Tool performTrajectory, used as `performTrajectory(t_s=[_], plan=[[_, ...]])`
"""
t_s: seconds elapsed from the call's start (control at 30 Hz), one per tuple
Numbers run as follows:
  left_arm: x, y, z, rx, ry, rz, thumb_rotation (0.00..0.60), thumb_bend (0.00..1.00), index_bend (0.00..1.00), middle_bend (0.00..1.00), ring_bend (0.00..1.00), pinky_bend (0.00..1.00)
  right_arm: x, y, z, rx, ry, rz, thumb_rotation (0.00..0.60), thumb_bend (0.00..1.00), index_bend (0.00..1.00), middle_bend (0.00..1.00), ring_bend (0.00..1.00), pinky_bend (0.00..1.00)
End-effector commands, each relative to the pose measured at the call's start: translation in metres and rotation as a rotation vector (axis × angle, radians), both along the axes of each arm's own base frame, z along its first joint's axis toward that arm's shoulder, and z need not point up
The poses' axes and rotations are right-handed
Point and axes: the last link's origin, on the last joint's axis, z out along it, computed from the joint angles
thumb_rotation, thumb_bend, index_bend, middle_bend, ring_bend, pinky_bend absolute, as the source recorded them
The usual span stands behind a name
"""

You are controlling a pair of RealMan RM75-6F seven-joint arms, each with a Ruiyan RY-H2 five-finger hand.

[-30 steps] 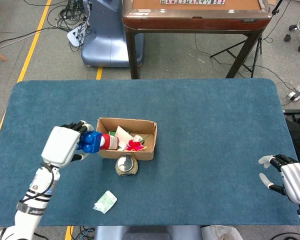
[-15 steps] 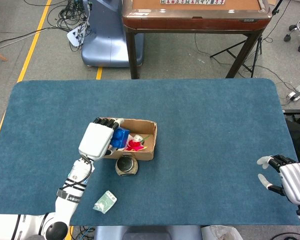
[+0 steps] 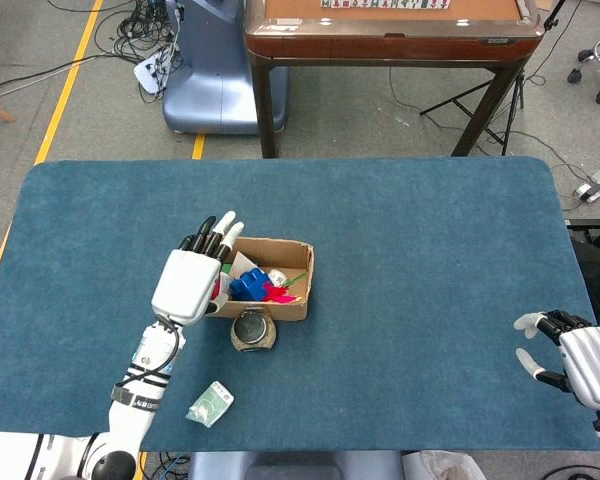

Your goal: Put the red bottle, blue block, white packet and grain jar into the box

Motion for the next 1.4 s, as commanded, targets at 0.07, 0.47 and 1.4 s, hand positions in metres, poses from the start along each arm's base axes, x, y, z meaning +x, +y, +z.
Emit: performTrajectory(t_s=[0.07,0.47,1.4], plan=[[-0.023,-0.03,0.021,-0.002,0.088,0.031,0.6,0.11,0.0,0.0,0.13,0.41,0.0,0.0,0.001,-0.003,-0.001,0.002,0.6,0.29,0.45,0.53,0.43,0.58],[-0.065,-0.074,0.026,-0.077,0.133,-0.081,0.6,0.11,0.07,0.08,0.18,0.42,0.0,0.0,0.004,-0.027,0.004,0.0,0.6,0.29,0.45,0.53,0.43,0.58],[-0.146,-0.133,-0.009,-0.341,0.35,-0.512,0.6,0.11,0.33,0.3,0.34,0.56,-0.004,-0.002,0.011,-0.064,0.006,-0.022,0.6,0.29,0.45,0.53,0.43,0.58]])
